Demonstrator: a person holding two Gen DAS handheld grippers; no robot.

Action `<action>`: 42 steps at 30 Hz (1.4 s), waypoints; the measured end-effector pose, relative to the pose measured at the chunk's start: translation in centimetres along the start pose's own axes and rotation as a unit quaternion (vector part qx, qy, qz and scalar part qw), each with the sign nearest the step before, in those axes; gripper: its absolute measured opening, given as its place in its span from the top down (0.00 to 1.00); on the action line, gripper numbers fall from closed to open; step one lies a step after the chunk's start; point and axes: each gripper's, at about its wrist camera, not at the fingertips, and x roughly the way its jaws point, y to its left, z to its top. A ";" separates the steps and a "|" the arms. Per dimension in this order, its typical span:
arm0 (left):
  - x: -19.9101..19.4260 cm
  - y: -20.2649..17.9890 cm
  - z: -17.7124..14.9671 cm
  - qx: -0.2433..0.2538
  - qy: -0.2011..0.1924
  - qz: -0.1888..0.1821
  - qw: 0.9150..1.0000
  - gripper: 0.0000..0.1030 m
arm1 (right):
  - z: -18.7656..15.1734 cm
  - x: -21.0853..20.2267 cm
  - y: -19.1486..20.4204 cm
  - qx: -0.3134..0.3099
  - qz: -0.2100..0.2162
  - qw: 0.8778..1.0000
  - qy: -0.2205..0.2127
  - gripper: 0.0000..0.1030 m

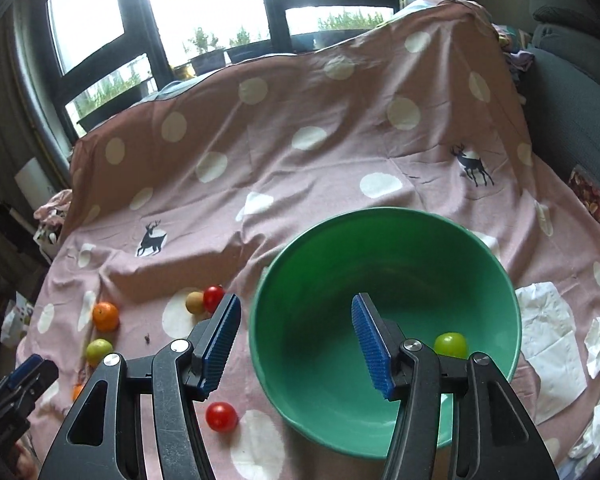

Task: Organize fruits
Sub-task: 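Withdraw the right tool from the bowl back toward the fruits, then close the right tool on the large pale green apple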

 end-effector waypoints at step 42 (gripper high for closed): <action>-0.2 12.2 0.3 -0.174 0.009 0.061 0.983 0.39 | -3.8 10.4 17.6 -0.058 0.229 0.950 0.206 0.39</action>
